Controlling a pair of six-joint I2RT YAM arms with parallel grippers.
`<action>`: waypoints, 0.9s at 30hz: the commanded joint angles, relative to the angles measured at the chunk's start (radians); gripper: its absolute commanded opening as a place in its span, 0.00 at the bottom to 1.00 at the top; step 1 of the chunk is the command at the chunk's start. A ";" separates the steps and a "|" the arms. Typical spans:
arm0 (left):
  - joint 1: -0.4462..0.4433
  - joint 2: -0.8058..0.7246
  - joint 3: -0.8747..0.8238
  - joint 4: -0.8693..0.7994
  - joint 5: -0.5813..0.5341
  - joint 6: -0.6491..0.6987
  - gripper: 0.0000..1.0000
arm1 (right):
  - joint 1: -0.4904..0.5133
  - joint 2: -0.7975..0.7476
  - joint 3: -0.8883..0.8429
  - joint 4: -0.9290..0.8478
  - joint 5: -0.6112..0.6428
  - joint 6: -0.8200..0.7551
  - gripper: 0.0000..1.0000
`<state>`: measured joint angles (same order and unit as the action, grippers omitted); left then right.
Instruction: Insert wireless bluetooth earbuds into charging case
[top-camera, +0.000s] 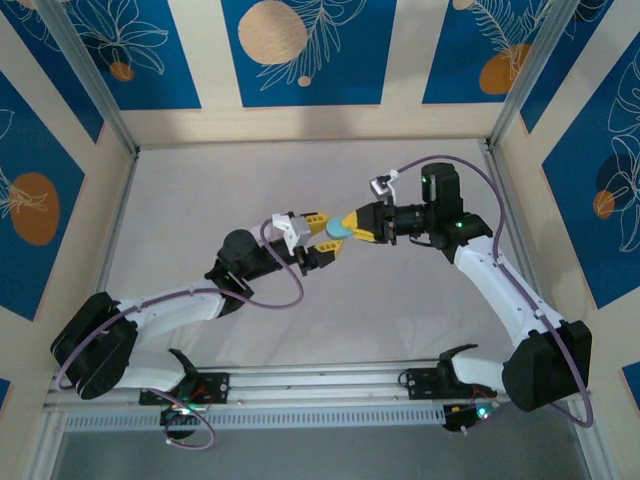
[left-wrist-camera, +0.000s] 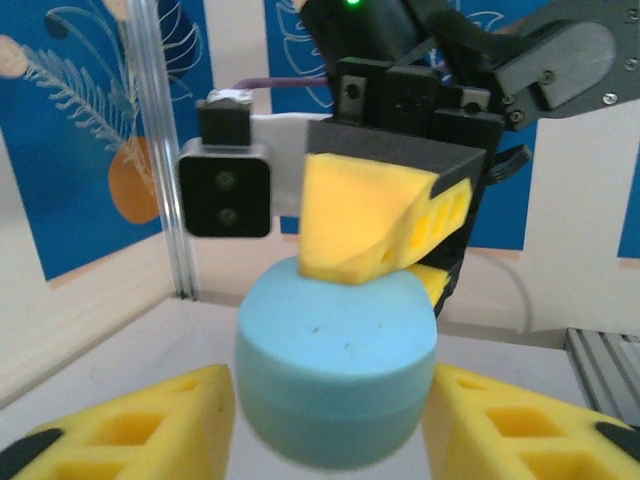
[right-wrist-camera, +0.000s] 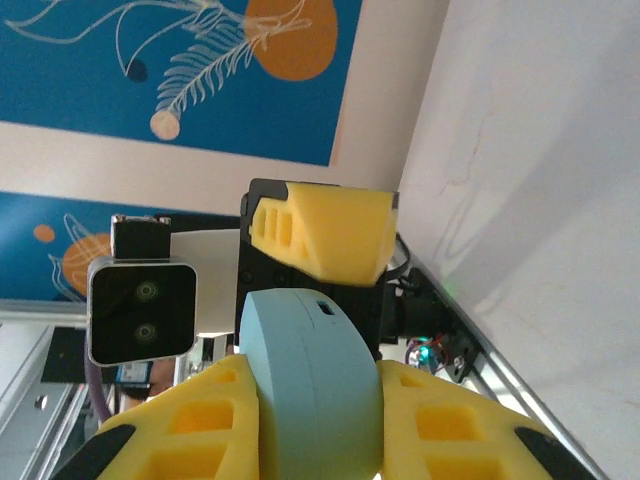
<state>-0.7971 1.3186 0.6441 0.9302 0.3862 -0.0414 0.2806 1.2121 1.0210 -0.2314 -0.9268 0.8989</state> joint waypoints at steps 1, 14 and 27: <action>-0.005 -0.035 0.013 -0.034 -0.038 0.021 0.59 | -0.034 -0.043 -0.031 0.030 0.049 0.023 0.13; -0.004 -0.222 0.025 -0.479 -0.479 0.031 0.82 | -0.078 0.131 -0.176 0.051 0.343 -0.016 0.14; 0.019 -0.309 -0.007 -0.646 -0.670 -0.023 0.91 | 0.059 0.584 0.013 0.103 0.355 -0.042 0.18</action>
<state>-0.7883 1.0363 0.6369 0.3321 -0.2241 -0.0467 0.3176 1.7546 0.9730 -0.1482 -0.5716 0.8577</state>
